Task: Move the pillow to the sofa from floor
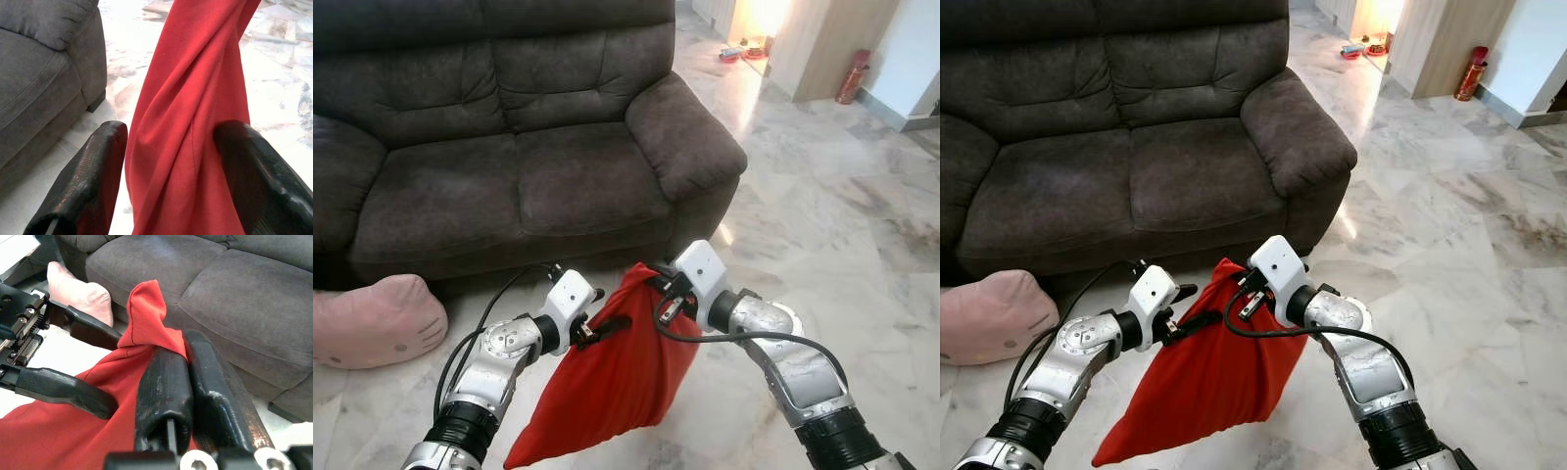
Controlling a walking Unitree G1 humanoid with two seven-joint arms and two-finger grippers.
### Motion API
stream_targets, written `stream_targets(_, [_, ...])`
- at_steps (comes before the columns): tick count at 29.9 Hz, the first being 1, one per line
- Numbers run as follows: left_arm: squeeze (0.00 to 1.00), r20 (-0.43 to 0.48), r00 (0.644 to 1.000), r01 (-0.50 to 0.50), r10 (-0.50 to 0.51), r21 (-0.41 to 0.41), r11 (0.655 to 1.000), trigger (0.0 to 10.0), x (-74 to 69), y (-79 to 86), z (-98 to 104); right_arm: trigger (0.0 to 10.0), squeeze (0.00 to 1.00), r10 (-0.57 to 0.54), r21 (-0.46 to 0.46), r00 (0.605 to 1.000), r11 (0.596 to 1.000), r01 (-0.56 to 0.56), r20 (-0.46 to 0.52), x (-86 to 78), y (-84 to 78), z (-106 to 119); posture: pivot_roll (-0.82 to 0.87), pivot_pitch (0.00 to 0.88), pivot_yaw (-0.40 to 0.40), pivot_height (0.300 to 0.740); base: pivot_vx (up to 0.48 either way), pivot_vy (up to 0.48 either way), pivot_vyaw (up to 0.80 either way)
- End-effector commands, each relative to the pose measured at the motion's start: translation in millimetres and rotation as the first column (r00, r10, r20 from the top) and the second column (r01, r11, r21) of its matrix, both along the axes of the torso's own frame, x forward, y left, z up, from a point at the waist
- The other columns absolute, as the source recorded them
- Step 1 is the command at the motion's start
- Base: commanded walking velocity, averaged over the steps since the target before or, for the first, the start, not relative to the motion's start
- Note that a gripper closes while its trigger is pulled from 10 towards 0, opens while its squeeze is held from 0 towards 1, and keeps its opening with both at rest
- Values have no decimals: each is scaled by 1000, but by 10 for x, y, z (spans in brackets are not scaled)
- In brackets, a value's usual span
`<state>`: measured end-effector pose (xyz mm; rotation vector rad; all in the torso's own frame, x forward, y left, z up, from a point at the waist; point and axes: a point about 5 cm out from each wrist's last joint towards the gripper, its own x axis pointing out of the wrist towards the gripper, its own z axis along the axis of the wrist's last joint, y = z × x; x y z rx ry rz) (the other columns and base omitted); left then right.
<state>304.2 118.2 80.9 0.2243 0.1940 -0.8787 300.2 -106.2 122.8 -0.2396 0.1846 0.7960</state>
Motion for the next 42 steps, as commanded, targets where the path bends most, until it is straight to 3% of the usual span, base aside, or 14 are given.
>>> stream_targets(1, [0,-14,1000,-6,6,-4,1000,10000,-18,15,-29,10000,0,29,46,989,998,-36,144,60,76,324,95,40,-11,740,0,0,0])
stream_targets(4, [0,-14,1000,-6,6,-4,1000,10000,-18,15,-29,10000,0,29,46,989,998,-36,144,60,76,324,95,40,-11,740,0,0,0])
stream_targets(6, [0,-187,979,102,-86,79,992,10000,-250,203,-326,10000,0,31,46,989,998,-38,143,59,71,328,101,49,-16,740,0,0,0])
stream_targets(8, [0,-255,961,143,-110,114,983,10000,-356,284,-432,10000,0,32,47,989,998,-39,142,59,73,330,100,49,-15,740,0,0,0])
stream_targets(23, [0,-280,952,165,-125,123,979,10000,-368,259,-441,10000,0,37,51,989,998,-45,144,61,103,335,102,47,-13,740,0,0,0])
stream_targets(34, [0,-362,916,237,-173,140,961,10000,-470,241,-542,10000,0,41,67,986,996,-53,162,85,181,388,101,43,-14,740,0,0,0])
stream_targets(42, [0,-405,893,300,-198,204,932,10000,-569,277,-559,10000,0,-37,116,980,993,14,197,210,212,504,106,38,-12,740,0,0,0])
